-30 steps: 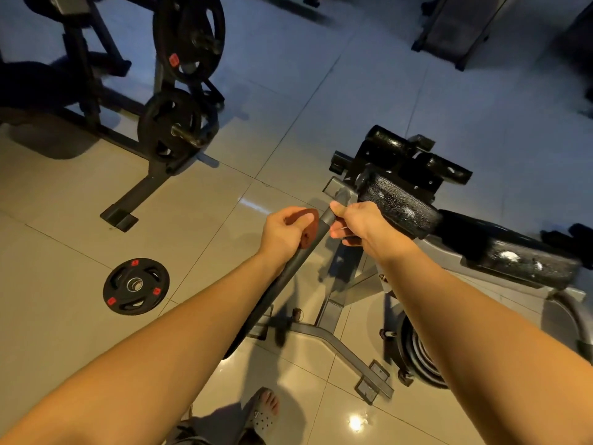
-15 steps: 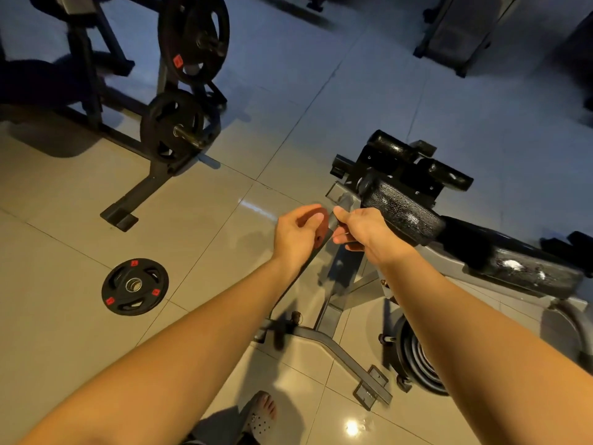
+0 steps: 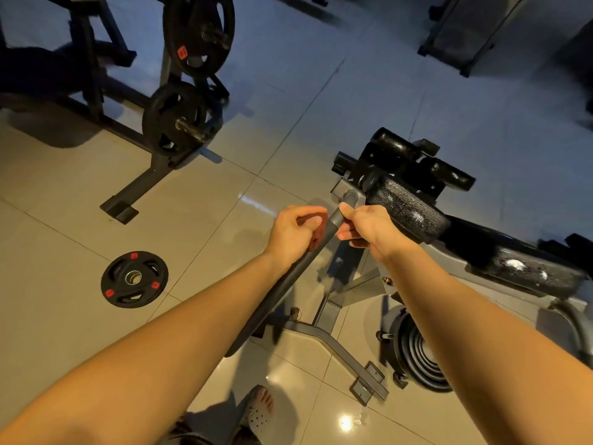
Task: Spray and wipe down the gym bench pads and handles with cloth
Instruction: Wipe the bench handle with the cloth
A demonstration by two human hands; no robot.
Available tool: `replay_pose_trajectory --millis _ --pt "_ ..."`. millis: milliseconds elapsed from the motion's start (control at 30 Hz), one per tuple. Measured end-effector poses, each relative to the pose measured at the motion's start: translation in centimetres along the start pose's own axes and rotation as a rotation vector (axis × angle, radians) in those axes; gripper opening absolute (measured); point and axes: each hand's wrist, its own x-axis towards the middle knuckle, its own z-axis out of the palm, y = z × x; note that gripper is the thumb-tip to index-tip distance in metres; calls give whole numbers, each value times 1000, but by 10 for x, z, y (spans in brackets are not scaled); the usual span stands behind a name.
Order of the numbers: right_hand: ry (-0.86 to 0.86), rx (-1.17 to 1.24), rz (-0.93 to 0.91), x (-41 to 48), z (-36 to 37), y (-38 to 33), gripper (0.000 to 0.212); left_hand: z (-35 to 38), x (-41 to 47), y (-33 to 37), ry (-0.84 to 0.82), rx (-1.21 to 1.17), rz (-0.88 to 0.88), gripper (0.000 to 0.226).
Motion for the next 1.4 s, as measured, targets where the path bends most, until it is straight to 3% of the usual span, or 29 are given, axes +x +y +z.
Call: replay_pose_trajectory --millis 133,333,500,667,833,967,1200,1400 --pt "15 -1 8 0 1 1 25 -19 -23 -14 -63 125 75 27" --pt "29 14 7 -3 1 1 25 -46 -62 -30 -89 93 -13 46" --pt "48 -2 -1 -7 6 -1 27 -1 -20 8 -20 39 78 41" --pt "50 5 8 -8 4 0 27 -8 -43 -9 -34 121 145 36" --pt "37 38 13 -8 -1 5 34 -75 -111 -62 -38 137 -12 27" --pt "44 38 2 -11 0 6 27 -97 -128 -65 -33 -2 -190 22" --pt "118 44 10 -16 6 8 19 -12 -58 -5 -10 133 56 41" --pt "95 53 2 -16 -1 12 26 -71 -139 -59 -68 187 29 42"
